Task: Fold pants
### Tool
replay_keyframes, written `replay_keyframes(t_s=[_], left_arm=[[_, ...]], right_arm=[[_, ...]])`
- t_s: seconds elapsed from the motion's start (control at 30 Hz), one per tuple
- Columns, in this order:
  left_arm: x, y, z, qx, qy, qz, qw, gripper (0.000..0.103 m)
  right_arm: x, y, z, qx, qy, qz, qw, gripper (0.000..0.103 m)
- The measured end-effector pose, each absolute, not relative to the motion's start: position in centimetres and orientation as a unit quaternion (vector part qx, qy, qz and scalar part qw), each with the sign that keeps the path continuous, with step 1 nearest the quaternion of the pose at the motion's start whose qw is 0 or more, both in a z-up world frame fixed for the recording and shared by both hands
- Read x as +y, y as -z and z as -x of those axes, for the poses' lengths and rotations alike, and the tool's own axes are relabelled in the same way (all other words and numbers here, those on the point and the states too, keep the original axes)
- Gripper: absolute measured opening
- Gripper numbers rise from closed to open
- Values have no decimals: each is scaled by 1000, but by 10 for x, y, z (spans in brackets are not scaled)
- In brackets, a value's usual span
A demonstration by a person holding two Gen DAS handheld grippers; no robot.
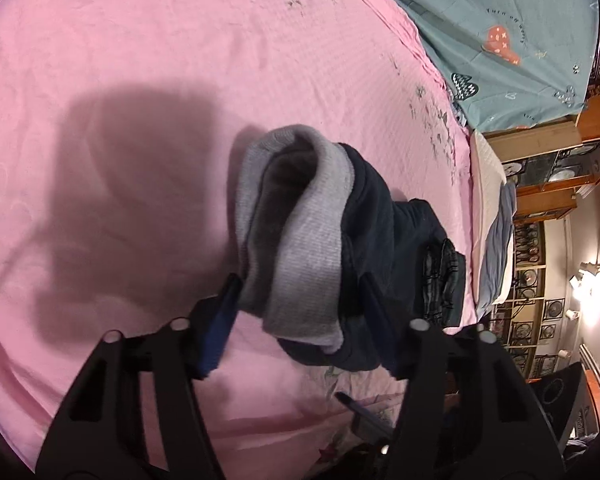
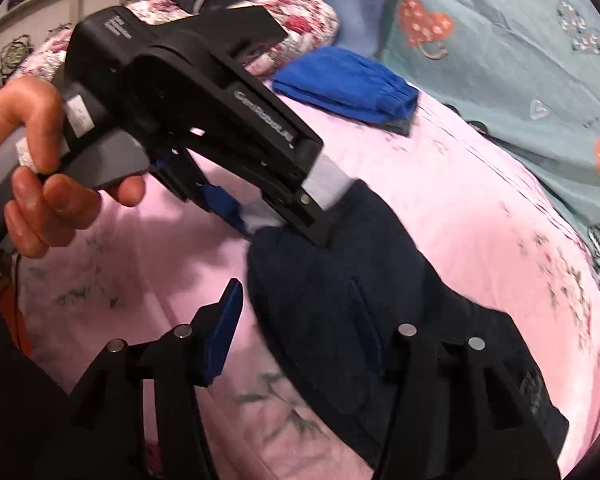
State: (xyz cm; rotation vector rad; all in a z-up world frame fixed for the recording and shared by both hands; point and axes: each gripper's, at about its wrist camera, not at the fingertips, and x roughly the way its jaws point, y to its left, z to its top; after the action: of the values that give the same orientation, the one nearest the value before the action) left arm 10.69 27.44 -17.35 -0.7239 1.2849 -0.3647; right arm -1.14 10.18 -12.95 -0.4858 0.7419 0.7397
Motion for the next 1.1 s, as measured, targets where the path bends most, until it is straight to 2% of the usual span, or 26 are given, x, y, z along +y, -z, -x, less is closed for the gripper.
replay_keyframes(t_s=[0.13, 0.17, 0.2, 0.23, 0.27, 0.3, 0.37, 0.47, 0.57, 0.63, 0.67, 0.7, 0.77, 0.97, 1.1], left_arm=[[276, 163, -105, 563, 185, 352, 724, 55], [275, 161, -105, 561, 187, 353, 725, 55], [276, 159, -104, 561, 183, 348, 729, 55], [279, 158, -104, 563, 173, 344, 731, 55], [284, 159, -103, 566, 165, 354, 726, 60], [291, 161, -102, 569, 152, 378, 715, 78], [299, 165, -100, 568, 128, 417, 698, 94], [290, 169, -110, 573, 152, 453, 666, 98], [268, 170, -123, 583, 159, 424, 675, 97], [256, 167, -127, 578, 147, 392, 700, 78], [248, 161, -128, 570, 160, 381, 710, 60], [245, 154, -127, 565, 159, 369, 721, 48], [236, 137, -125, 553, 168, 344, 740, 35], [169, 58, -128, 497, 230, 286, 786, 31], [103, 33, -135, 484, 298, 267, 778, 30]], right_arm=[[124, 156, 3, 358, -333, 274, 828, 57], [125, 158, 1, 354, -326, 278, 831, 48], [123, 158, -1, 352, -312, 278, 838, 21], [119, 156, -5, 356, -304, 268, 842, 18], [112, 149, -6, 357, -301, 251, 848, 13], [110, 146, -5, 350, -296, 254, 851, 12], [107, 138, 5, 330, -294, 265, 857, 12], [104, 137, 13, 325, -299, 273, 855, 12], [99, 134, 17, 323, -302, 270, 855, 12], [95, 130, 14, 317, -301, 267, 859, 12], [91, 128, 15, 314, -297, 267, 862, 12], [87, 125, 14, 310, -291, 264, 866, 12], [74, 115, 7, 312, -281, 243, 874, 12], [11, 70, 9, 294, -240, 170, 910, 11], [-54, 53, 8, 307, -191, 108, 926, 11]])
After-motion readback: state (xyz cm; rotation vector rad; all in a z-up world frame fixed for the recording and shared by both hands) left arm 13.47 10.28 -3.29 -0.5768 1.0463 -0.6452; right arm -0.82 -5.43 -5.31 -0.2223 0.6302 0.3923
